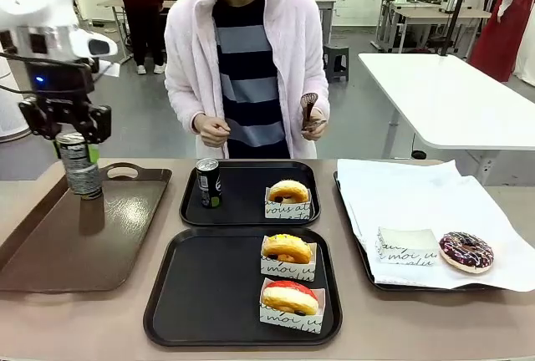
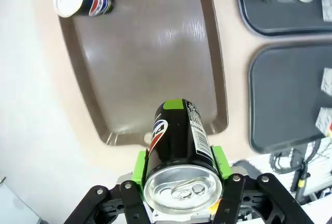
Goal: Set up donuts and drinks on trays.
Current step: Pick up one Pepsi coke from the Handle tray and place it on the Flat Tray without a Pepsi coke.
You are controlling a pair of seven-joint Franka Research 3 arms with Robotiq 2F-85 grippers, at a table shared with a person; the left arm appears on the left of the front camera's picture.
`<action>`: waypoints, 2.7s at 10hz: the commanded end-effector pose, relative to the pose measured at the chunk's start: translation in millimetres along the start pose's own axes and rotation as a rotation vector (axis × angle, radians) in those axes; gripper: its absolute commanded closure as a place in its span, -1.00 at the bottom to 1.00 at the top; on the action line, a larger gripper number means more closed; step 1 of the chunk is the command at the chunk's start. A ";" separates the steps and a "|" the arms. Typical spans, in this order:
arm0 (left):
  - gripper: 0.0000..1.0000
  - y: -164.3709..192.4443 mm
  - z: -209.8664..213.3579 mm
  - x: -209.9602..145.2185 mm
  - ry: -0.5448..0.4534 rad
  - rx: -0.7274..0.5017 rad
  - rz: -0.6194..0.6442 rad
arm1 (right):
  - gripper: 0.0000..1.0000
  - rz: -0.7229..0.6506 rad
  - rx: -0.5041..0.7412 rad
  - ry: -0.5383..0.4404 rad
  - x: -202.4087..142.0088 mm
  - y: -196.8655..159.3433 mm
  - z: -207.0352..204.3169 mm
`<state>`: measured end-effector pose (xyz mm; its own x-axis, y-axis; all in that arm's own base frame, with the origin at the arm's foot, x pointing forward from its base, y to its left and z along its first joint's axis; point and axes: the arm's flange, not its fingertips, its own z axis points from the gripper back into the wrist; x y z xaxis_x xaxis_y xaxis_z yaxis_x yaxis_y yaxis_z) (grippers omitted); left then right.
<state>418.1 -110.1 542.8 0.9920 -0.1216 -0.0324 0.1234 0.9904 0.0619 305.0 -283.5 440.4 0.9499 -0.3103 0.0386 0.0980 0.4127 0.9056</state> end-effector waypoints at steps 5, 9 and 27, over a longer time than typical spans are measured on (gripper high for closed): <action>0.94 6.8 14.0 -30.8 -0.041 0.004 -0.031 | -1.00 0.010 0.015 -0.007 -0.3 -0.5 0.7; -0.16 8.0 7.0 -33.4 -0.035 0.005 -0.035 | -1.00 0.010 0.015 -0.007 -0.3 -0.5 0.7; -0.16 -206.2 -105.8 -101.2 0.014 -0.193 -0.434 | -1.00 0.010 0.015 -0.007 -0.3 -0.5 0.7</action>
<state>278.0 -288.4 428.2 0.8613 -0.5060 -0.0450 0.4931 0.8541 -0.1657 304.6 -283.9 440.6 0.9494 -0.3116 0.0390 0.0984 0.4130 0.9054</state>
